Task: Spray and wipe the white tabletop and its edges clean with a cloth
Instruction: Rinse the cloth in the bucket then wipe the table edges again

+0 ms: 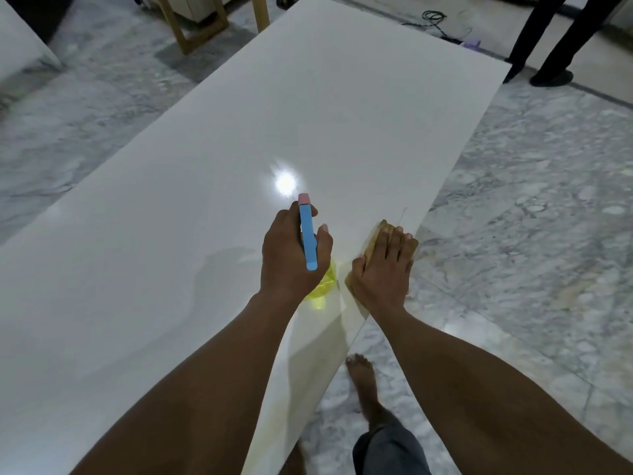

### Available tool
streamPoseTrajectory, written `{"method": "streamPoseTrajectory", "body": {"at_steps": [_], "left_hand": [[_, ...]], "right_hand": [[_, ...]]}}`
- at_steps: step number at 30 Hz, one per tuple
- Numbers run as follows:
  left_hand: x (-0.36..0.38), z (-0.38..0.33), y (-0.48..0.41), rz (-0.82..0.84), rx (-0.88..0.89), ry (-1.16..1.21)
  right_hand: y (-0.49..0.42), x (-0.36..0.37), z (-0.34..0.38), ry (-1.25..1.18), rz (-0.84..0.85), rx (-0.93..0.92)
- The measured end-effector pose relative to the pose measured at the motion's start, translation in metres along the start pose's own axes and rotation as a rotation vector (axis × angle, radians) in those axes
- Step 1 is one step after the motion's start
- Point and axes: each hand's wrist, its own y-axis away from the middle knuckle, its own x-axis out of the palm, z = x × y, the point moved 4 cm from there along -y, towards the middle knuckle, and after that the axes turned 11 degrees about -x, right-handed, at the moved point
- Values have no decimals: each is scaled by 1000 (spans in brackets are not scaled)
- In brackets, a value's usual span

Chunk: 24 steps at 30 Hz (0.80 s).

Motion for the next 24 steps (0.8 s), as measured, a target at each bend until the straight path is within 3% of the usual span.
{"method": "streamPoseTrajectory", "body": {"at_steps": [11,24], "left_hand": [[-101,76,103,-25,-3,-4],[-157,116,187,-96,-60,-13]], "right_hand": [[152,21,77,-45,0,-2],[266,34,131,-68,32,-33]]}}
